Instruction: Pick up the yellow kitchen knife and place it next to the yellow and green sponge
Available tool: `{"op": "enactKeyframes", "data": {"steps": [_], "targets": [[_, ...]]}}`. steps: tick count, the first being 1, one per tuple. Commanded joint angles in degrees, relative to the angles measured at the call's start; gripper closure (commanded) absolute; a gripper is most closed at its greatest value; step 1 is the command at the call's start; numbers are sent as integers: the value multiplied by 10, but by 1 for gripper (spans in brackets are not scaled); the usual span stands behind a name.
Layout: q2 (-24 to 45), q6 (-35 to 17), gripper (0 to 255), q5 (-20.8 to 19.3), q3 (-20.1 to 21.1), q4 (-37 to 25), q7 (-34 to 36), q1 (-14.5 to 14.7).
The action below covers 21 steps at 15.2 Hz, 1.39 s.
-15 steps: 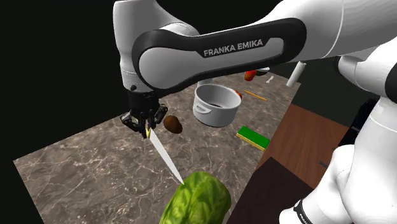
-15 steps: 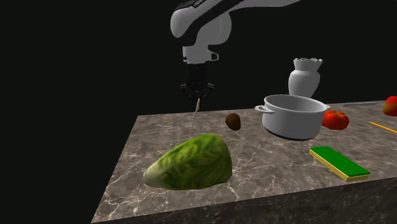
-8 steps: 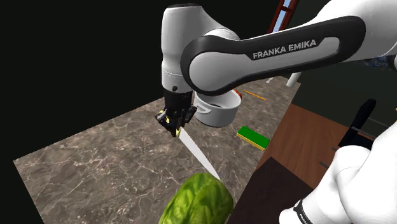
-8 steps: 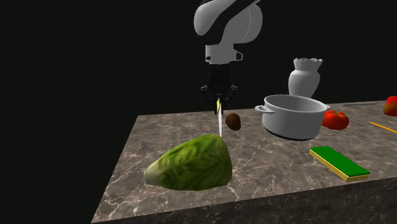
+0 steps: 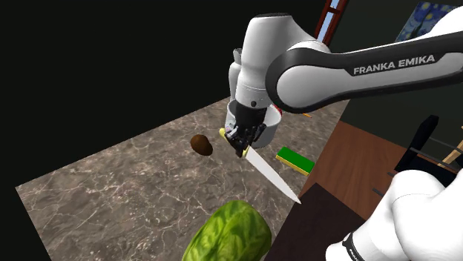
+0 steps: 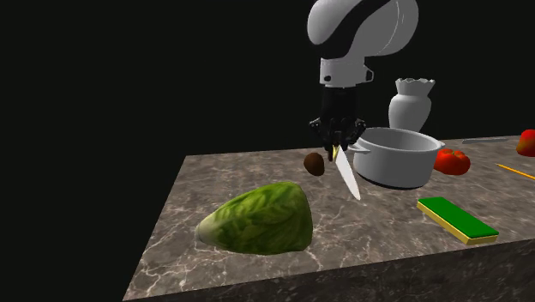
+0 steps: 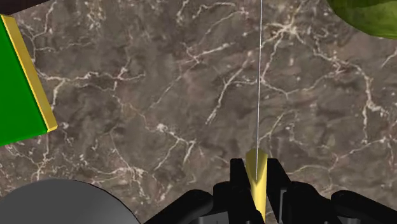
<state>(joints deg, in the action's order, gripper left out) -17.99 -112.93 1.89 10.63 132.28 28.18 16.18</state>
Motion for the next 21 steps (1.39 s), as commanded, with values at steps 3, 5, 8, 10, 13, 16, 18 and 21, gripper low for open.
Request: {"op": "enactKeyframes", "data": {"steps": [3, 5, 8, 10, 13, 16, 18, 21], "targets": [[-81, 11, 255, 0, -31, 70, -43, -10], [-118, 19, 255, -5, -47, 99, -64, -17], [-112, -6, 255, -5, -46, 118, -63, -16], [-107, -23, 255, -5, -45, 129, -63, -16], [-98, -48, 255, -4, -44, 147, -62, -16], [-88, -75, 255, -5, -43, 163, -61, -16], [-80, -93, 255, -5, -42, 173, -60, -17], [-67, -120, 255, -5, -40, 187, -59, -17]]}}
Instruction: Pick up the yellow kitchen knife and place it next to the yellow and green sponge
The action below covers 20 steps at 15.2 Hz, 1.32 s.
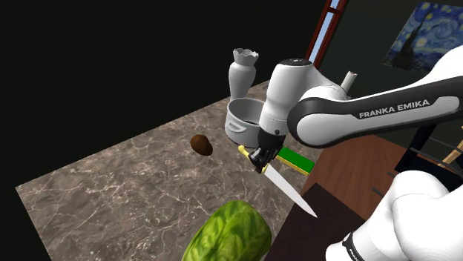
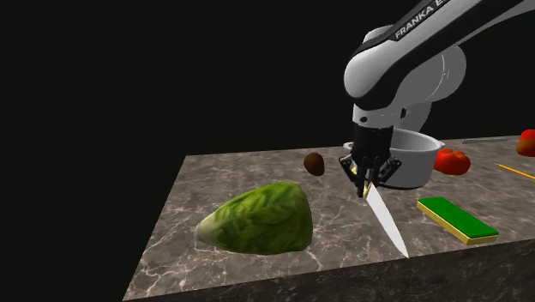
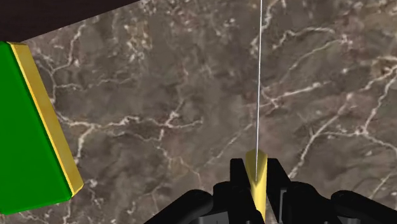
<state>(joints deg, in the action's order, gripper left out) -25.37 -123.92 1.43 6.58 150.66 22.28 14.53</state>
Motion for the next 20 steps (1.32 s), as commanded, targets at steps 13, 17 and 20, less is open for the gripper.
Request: {"op": "enactKeyframes", "data": {"steps": [13, 17, 20], "targets": [[30, -54, 0, -2, 3, 23, 2, -1], [30, -54, 0, -2, 3, 23, 2, -1], [6, -7, 0, 0, 1, 1, 1, 0]]}}
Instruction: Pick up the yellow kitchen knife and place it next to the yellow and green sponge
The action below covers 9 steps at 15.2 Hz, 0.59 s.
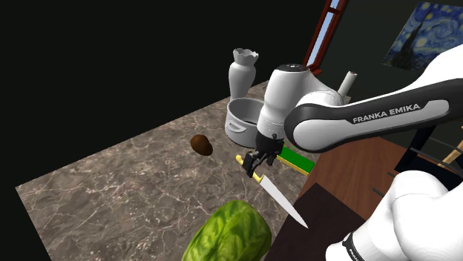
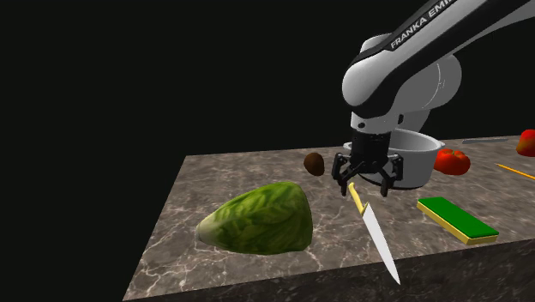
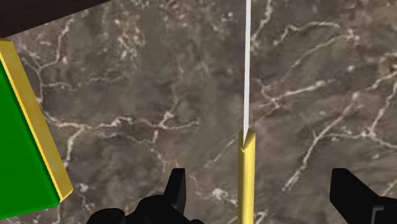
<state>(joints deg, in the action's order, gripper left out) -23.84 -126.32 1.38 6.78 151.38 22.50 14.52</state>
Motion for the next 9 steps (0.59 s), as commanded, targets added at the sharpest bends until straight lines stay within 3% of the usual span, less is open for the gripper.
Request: {"op": "enactKeyframes", "data": {"steps": [1, 9], "targets": [[-19, 39, 0, 1, -2, -19, -2, 0], [-26, 57, 0, 1, -3, -29, -2, 1]]}}
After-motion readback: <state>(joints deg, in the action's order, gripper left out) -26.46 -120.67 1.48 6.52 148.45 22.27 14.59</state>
